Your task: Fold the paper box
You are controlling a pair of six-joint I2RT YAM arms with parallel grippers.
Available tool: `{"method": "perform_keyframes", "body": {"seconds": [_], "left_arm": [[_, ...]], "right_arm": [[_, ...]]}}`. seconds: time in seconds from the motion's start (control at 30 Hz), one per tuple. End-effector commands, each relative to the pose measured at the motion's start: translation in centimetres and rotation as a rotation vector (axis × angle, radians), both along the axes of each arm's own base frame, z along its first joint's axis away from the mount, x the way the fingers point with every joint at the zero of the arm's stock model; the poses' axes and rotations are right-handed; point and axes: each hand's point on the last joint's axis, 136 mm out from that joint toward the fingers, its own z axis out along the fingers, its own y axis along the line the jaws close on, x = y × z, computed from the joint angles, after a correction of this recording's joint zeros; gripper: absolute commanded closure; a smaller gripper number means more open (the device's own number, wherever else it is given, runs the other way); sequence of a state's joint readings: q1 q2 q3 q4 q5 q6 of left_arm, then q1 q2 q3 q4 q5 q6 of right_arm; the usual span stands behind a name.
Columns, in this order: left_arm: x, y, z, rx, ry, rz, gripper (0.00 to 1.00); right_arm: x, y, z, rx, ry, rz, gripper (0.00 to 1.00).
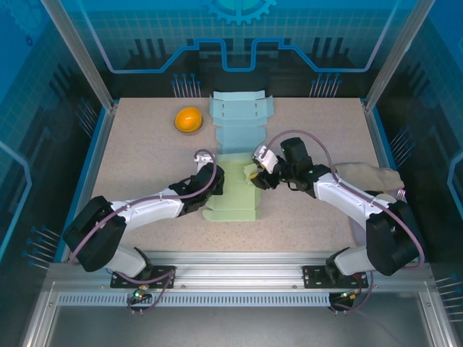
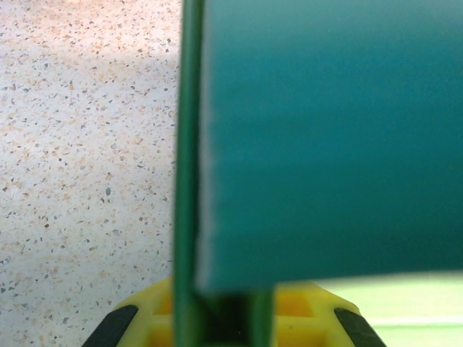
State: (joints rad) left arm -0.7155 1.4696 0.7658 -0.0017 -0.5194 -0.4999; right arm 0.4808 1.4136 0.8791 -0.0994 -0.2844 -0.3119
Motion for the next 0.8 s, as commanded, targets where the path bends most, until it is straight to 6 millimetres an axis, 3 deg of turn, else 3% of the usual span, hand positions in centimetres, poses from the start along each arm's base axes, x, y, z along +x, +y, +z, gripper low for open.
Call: {"method": "perform_keyframes", "body": {"seconds": [0.0, 0.43, 0.7, 0.77], "left_arm": [[0.2, -0.8, 0.3, -0.016, 0.006, -0.002, 1.00], [-0.7, -1.9, -0.7, -0.029, 0.042, -0.028, 1.00], [-0.8, -0.5, -2.0, 0.018, 0.083, 0.060, 1.00], [-0.8, 0.0, -2.1, 0.040, 0.088, 0.094, 1.00]], "right_arm": [[2.1, 1.2, 2.2, 0.042, -0.072, -0.062, 0.48], [4.7, 1.0, 1.3, 0.053, -0.092, -0.216, 0.52], [5.0, 0.6, 0.2, 0.033, -0.099, -0.261, 0.59], [4.5, -0.1, -1.1, 0.002, -0.085, -0.279, 0.60]]}}
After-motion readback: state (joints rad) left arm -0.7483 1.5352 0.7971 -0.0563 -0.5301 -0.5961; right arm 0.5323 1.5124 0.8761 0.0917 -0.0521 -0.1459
